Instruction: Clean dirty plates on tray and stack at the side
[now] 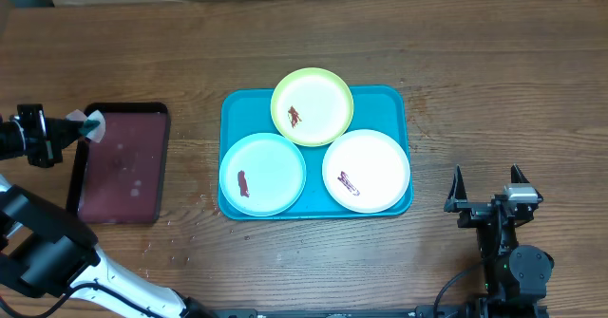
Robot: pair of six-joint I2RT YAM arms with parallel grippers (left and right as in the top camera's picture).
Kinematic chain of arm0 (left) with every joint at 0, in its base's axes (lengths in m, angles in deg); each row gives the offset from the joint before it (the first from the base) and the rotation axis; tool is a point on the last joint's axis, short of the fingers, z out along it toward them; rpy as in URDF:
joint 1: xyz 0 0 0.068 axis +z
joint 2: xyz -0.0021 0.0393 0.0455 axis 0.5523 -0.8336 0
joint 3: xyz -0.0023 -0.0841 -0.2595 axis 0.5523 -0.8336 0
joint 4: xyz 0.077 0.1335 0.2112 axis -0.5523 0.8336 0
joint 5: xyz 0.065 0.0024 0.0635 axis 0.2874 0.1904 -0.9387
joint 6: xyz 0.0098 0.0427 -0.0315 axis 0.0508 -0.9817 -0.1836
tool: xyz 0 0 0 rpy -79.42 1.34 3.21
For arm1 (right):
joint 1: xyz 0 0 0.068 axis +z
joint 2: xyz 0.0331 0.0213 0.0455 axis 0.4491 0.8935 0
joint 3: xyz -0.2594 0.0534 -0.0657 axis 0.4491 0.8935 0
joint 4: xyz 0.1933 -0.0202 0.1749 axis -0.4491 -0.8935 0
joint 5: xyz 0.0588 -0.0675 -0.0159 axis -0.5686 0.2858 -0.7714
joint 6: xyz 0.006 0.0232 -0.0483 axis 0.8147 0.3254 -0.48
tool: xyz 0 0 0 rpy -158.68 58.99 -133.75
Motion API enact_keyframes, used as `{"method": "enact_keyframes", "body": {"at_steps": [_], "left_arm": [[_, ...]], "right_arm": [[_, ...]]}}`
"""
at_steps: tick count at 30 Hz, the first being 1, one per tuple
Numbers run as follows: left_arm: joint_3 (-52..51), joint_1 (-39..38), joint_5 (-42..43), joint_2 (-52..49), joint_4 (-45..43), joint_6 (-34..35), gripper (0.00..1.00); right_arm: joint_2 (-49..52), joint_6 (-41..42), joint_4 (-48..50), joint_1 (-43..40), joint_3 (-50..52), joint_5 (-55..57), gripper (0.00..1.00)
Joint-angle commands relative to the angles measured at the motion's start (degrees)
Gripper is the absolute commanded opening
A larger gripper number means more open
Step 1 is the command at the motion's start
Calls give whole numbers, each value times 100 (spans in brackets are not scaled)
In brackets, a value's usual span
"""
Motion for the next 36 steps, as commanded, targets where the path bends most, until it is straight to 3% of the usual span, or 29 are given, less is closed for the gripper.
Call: {"method": "enact_keyframes", "body": {"at_steps": [1,6,9,11,15,17,23,32,36], "left_arm": [[76,-109,-155,160,90,-269,4],[76,-81,953,160,269,-1137,4],[76,-70,1121,160,238,-1139,4],[76,-70,870,160,28,-1143,4],[-31,-256,-966,157,-289,-1176,4],[-308,-380,-1360,157,-424,-1172,4],[-1224,-470,-581,157,-1051,-1115,4],[153,-411,-155,162,-125,-1248,4],[302,-468,-691,157,-249,-1263,4]], "right_arm": [[-13,-22,33,33,59,33,100],[-13,-22,33,33,59,33,100],[-13,-22,33,33,59,33,100],[-13,-22,33,33,59,33,100],[-13,-22,33,33,59,33,100],[-13,-22,33,33,59,33,100],[-13,-22,33,33,59,33,100],[-13,-22,33,33,59,33,100],[-13,-22,33,33,59,33,100]]}}
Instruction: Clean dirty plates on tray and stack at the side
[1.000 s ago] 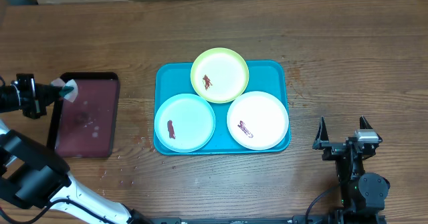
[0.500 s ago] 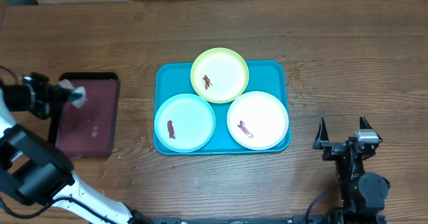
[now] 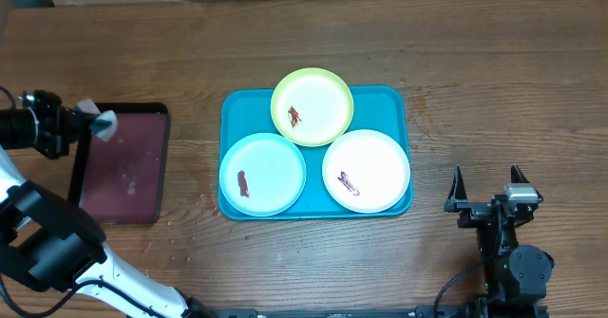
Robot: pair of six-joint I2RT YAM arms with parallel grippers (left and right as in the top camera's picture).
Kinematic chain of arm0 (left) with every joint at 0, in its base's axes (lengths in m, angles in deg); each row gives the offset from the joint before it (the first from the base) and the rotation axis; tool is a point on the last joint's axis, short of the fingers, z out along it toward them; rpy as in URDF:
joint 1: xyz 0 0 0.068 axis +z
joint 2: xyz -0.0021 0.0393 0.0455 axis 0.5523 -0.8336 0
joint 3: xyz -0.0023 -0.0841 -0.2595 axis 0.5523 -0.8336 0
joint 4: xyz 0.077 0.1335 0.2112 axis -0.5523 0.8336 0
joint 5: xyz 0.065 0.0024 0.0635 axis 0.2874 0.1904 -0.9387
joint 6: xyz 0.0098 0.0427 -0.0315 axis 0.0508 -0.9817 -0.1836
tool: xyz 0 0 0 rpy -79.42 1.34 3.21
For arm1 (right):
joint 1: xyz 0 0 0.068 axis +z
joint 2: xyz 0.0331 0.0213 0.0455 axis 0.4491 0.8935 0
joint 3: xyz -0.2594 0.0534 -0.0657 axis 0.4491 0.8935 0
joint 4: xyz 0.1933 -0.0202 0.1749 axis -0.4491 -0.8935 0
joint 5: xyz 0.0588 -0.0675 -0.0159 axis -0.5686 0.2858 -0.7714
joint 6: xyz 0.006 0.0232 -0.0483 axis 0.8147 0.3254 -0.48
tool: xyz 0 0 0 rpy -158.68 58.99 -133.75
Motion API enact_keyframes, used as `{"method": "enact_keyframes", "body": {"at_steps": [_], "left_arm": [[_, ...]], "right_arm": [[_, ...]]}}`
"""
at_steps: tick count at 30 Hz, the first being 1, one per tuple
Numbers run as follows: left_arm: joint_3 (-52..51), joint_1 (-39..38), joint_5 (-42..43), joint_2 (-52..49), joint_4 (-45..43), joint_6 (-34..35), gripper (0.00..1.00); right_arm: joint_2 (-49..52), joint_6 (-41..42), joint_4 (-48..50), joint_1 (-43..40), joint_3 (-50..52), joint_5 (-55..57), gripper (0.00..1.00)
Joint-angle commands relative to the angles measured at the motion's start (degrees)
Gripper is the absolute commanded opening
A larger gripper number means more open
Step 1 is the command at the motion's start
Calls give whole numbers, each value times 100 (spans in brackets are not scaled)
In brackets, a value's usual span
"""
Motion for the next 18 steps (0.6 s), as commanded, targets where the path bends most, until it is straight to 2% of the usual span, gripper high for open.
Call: {"method": "enact_keyframes", "body": {"at_steps": [1,4,6,10,13,18], "left_arm": [[22,-76,-748,105,-192,-85,4],[-546,-157,-1519,105,-562,7,4],[-1121,-162,-1552,103,-903,13,4],[-2022,-76,-466,94,-1421,24,4],[-1711,44,286,96,-1252,-98,4],[-273,116,212,96,-92,-621,4]], "right_arm": [[-13,-17,37,33,59,31,100],[-13,-17,37,33,59,31,100],[-13,-17,37,33,59,31,100],[-13,-17,37,33,59,31,100],[-13,-17,37,33,59,31,100],[-13,-17,37,33,59,31,100]]}}
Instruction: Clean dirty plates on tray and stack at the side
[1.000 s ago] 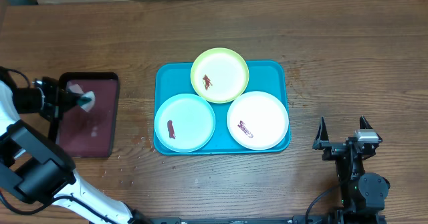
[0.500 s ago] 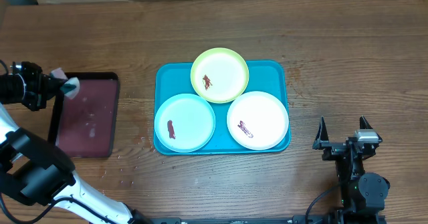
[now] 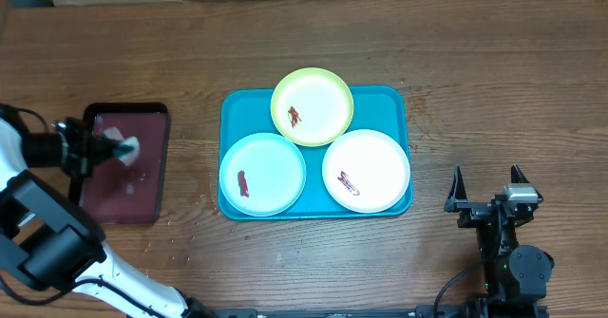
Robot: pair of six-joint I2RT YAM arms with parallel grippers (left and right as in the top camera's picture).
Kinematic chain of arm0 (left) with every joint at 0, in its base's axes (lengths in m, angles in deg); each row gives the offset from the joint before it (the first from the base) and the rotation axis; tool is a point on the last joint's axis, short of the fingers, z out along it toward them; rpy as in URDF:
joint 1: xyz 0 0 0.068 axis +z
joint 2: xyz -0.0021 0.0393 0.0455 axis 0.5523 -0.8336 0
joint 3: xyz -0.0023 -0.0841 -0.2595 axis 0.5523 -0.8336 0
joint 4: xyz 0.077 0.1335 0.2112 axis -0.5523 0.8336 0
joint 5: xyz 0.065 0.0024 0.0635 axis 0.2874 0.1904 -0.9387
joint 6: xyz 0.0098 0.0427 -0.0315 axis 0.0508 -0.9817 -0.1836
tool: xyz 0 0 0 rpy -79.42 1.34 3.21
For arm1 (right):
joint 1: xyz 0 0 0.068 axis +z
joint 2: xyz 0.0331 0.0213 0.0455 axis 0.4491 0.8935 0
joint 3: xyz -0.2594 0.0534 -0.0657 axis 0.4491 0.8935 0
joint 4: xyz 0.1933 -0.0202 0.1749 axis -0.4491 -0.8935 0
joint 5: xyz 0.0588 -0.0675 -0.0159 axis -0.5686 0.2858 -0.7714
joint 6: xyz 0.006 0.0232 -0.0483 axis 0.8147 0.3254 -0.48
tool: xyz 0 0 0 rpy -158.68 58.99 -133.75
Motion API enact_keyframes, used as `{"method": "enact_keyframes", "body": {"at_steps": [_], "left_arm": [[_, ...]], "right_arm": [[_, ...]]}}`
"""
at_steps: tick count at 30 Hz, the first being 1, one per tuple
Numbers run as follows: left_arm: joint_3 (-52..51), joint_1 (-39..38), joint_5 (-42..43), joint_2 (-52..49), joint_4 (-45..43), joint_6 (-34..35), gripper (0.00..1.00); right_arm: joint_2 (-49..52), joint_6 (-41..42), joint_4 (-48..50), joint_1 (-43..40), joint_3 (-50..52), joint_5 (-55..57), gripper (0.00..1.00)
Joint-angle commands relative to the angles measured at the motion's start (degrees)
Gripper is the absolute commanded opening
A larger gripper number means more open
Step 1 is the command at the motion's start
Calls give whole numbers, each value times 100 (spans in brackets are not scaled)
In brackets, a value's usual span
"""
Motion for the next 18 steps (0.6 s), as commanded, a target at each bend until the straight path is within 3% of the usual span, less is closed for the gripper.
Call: {"method": "enact_keyframes", "body": {"at_steps": [1,5,11,15,18], "left_arm": [[1316,68,297,116,621,-466,4],[2024,48,59,116,914,-459,4],[1320,-170,-1912,103,391,76,4],[240,-258,-1705,103,-262,271,4],[-101,-225,-1036,103,-374,227,4]], "right_arm": [[-13,-20,37,33,59,31,100],[-13,-20,35,33,59,31,100],[-13,-20,37,33,59,31,100],[-13,-20,37,33,59,31,100],[-13,-20,37,33,59,31,100]]}}
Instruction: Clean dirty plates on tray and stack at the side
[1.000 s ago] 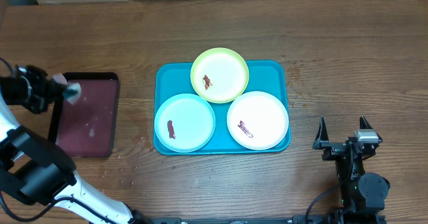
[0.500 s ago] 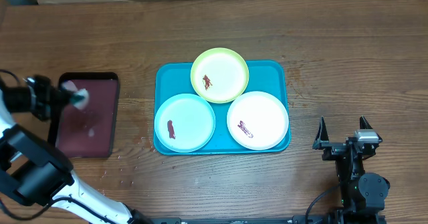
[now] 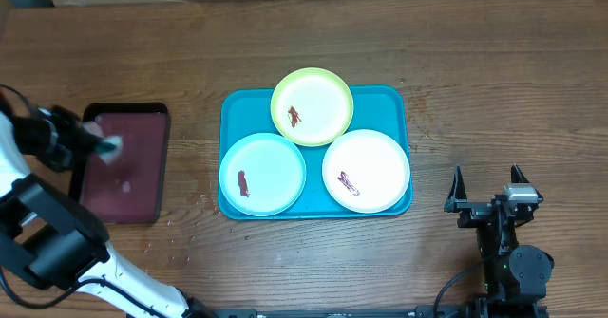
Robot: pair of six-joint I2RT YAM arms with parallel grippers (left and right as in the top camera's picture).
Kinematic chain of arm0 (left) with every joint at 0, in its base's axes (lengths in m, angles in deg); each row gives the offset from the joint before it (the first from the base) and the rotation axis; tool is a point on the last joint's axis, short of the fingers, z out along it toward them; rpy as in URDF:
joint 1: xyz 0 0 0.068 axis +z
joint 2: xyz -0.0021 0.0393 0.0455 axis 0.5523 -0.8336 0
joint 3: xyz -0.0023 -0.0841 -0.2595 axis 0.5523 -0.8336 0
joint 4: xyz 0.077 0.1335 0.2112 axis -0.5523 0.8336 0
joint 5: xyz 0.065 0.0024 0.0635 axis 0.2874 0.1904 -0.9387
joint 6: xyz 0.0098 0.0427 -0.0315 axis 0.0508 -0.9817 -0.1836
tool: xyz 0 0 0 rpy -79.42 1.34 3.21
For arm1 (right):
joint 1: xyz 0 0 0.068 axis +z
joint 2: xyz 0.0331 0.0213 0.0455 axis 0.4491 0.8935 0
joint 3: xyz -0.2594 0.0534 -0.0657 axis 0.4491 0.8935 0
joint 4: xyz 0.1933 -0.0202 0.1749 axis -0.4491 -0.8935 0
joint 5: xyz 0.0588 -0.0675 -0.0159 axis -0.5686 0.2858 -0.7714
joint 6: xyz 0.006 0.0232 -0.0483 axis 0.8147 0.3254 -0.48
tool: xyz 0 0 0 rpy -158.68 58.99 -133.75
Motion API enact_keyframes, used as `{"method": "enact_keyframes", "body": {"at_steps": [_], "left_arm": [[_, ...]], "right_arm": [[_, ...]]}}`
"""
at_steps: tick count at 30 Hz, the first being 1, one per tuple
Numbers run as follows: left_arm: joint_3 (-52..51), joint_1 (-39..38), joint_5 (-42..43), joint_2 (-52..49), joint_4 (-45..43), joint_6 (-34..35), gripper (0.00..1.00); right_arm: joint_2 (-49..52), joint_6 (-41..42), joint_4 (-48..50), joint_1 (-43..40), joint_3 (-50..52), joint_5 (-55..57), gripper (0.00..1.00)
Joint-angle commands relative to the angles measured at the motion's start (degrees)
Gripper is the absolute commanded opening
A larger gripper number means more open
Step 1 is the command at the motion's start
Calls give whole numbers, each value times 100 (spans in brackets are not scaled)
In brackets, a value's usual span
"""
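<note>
A blue tray (image 3: 399,100) at the table's middle carries three stained plates: a green plate (image 3: 323,95) at the back, a pale blue plate (image 3: 271,166) front left, and a white plate (image 3: 375,161) front right. Far to the left, my left gripper (image 3: 103,147) is shut on a small pale wad of cloth (image 3: 109,147), hanging over the left part of a dark red tray (image 3: 133,185). My right gripper (image 3: 486,183) rests open near the front right, holding nothing.
The dark red tray lies flat at the left, with faint pale spots on it. Bare wooden table surrounds both trays. A cardboard edge runs along the back.
My left gripper with the cloth has shifted slightly left, toward the left edge of the dark red tray. The plates and my right gripper are unchanged.
My left gripper held the cloth at the back left corner of the dark red tray. It then stood a little right, then lower over the tray's middle left, and now sits slightly further left. The right arm and the plates stayed put throughout.
</note>
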Motion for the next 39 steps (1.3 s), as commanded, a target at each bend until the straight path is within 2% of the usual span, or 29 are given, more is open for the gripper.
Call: {"method": "enact_keyframes", "body": {"at_steps": [1,6,9,13,16,18,23,26,29,33,35,39], "left_arm": [[-245,26,597,37,-7,107,4],[439,131,1814,39,636,-345,4],[1147,133,1764,42,1141,-619,4],[1827,63,964,42,1357,-732,4],[1665,-76,-310,37,1178,-426,4],[1226,-188,-758,37,960,-227,4],[59,-323,-4,35,286,-225,4],[105,-302,186,39,326,-284,4],[634,-240,280,39,745,-317,4],[1939,-254,579,39,1709,-719,4],[2500,-363,758,188,1742,-907,4],[2776,-671,702,730,1665,-769,4]], "right_arm": [[-13,-20,33,33,59,35,100],[-13,-20,33,33,59,35,100],[-13,-20,33,33,59,35,100],[-13,-20,33,33,59,35,100],[-13,-20,33,33,59,35,100],[-13,-20,33,33,59,35,100],[-13,-20,33,33,59,35,100],[-13,-20,33,33,59,37,100],[-13,-20,33,33,59,35,100],[-13,-20,33,33,59,35,100],[-13,-20,33,33,57,35,100],[-13,-20,33,33,59,35,100]]}}
